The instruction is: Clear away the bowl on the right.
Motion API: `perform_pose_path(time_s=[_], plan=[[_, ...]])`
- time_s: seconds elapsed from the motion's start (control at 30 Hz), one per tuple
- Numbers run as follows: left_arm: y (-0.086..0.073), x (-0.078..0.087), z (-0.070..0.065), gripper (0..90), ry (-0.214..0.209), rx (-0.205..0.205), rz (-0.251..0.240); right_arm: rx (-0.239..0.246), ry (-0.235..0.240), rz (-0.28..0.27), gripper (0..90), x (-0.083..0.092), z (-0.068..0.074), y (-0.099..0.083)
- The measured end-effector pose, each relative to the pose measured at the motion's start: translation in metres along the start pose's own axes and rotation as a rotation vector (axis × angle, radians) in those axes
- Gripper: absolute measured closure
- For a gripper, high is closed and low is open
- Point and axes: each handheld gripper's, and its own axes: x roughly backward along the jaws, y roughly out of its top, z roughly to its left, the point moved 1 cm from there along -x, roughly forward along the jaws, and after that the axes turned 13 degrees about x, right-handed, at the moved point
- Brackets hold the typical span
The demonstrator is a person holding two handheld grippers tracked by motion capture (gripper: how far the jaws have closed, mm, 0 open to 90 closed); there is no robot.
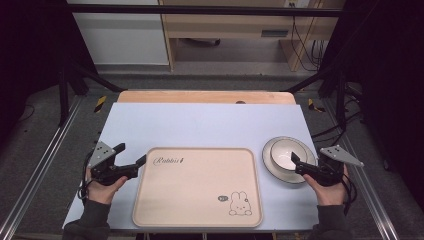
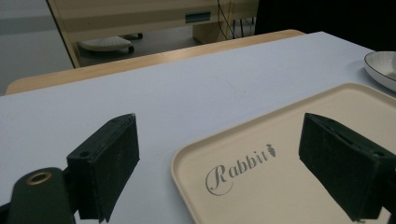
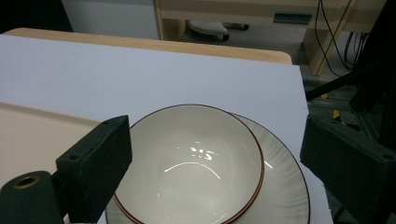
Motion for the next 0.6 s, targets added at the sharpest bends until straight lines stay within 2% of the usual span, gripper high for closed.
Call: perform_pose_path(time_s=[0.33,0.43,0.6], plan=[[-0.001,-0.002,-0.001,11.8,0.003,-0.004,0.009,-0.023,-0.033,0.037,11.9,-0.010,-0.008,0.001],[-0.002,-0.002,-0.001,11.9,0.007,-0.007,0.012,-0.008,-0.042,0.052,12.3,-0.013,-0.008,0.003],[-0.002,-0.003,-0.001,11.9,0.008,-0.010,0.017,-0.010,-0.051,0.074,13.7,-0.019,-0.009,0.004]])
